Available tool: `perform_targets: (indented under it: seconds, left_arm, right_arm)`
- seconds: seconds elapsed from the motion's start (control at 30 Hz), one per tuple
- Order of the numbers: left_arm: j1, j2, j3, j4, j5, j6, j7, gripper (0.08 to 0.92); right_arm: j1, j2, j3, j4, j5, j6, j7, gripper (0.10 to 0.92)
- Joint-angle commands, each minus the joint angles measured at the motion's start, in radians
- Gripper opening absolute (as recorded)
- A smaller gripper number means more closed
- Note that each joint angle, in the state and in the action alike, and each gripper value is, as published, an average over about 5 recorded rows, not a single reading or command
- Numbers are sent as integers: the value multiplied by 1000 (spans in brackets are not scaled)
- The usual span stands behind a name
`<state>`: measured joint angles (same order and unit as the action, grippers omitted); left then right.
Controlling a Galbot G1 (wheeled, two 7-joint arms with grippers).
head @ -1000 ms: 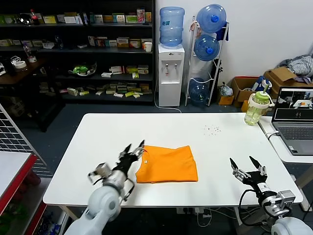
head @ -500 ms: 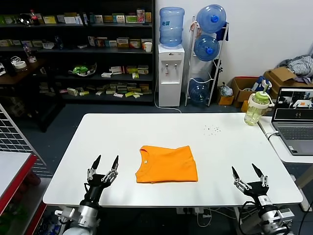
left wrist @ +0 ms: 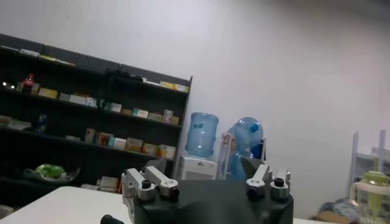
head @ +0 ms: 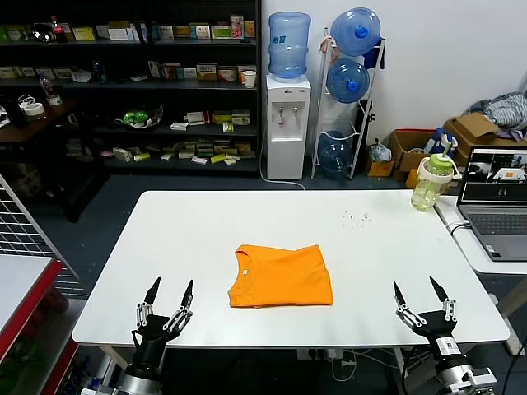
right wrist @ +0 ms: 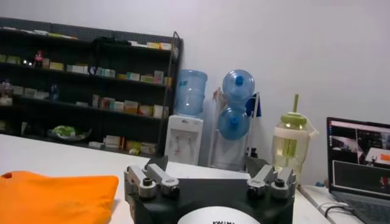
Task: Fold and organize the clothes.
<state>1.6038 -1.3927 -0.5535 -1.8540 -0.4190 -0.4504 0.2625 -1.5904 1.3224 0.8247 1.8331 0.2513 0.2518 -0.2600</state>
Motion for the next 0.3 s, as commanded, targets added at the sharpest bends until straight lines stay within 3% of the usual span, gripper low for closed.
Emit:
perform_targets:
  seconds: [0.03,0.3]
  left_arm:
    - [34,-44,-27,-4,37,-44,35,823]
    - [28,-87,-54,-15,59,-44,44,823]
  right_arm:
    - [9,67,26,-10,-42,53,-18,823]
    - [19,116,31,-12,-72,76,-35,823]
